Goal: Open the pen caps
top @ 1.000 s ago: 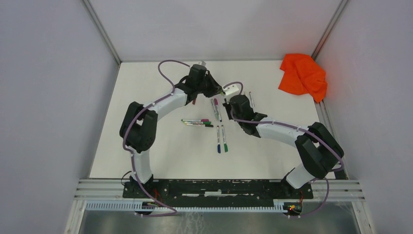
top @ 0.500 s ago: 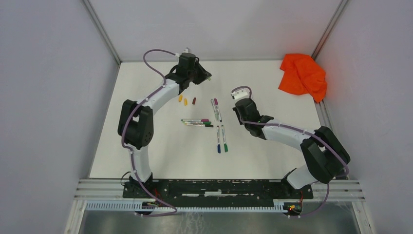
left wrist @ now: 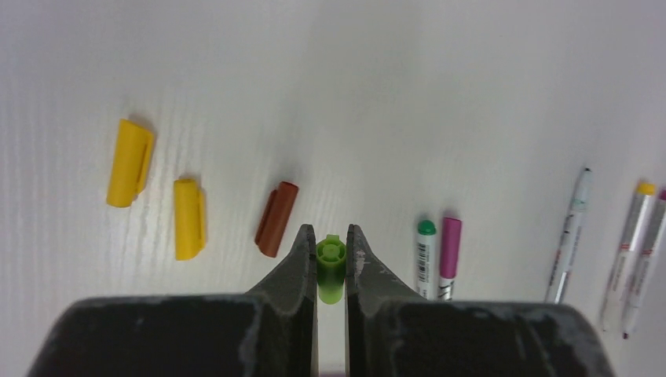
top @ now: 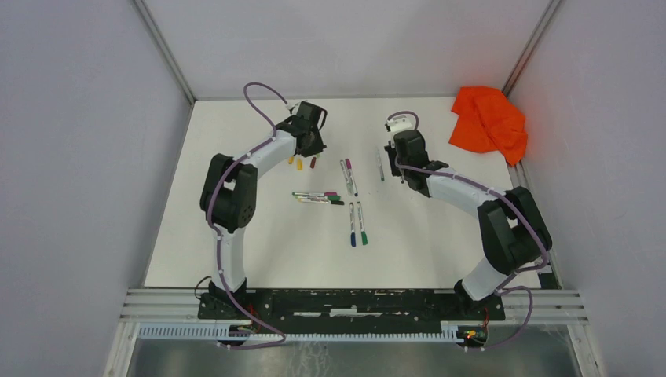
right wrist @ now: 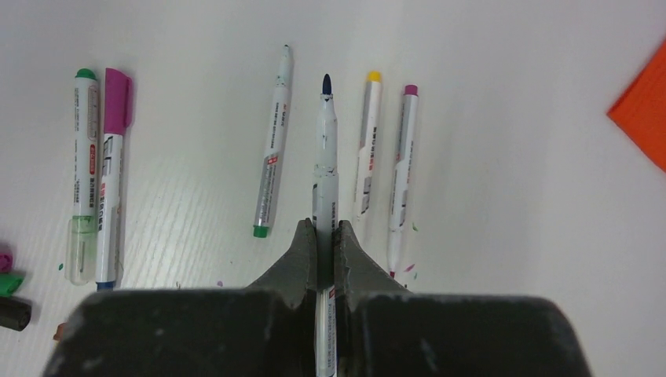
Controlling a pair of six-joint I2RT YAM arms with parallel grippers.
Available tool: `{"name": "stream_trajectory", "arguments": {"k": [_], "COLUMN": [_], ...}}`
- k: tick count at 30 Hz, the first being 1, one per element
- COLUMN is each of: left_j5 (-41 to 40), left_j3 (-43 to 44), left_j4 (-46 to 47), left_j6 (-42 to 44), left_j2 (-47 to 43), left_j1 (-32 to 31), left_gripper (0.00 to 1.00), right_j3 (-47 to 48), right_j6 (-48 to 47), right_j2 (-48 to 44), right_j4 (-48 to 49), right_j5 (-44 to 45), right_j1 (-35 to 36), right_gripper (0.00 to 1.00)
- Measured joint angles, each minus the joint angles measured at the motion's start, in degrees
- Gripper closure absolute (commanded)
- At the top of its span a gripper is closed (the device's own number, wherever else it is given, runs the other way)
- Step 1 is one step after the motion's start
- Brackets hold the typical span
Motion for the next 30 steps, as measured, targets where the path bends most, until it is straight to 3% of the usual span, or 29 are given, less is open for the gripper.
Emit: {"name": "stream_trajectory", "arguments": {"k": [8,14,23,30], "left_j5": [-4.63,-5.7,-5.97,-5.97], "left_j3": [0.02,0.0,-0.02,-0.11], "left_j4": [-3.98,-4.26,-4.2,-4.2], "left_j6": [1.86,2.29,2.32,2.32], "left_j2": [1.84,1.99,4.5,5.01], "left_j1": [0.96,2.64,3.39,3.39], "left_gripper": [0.88,0.79,0.68,0.67], "right_j3": [5.22,8.24,9.55,9.97], "right_j6": [0.02,0.04,0.26,0.07], "right_j2": [8.11,12.17,17.2,18.03], "right_j4": [-1.01,-2.05,-2.05,-2.05], "right_j5": [-3.87,-5.01,-6.01,-6.78], "right_j1": [-0.37,-0.81,-2.51,-2.99], "right_gripper": [1.0,0.95,0.78,0.66]}}
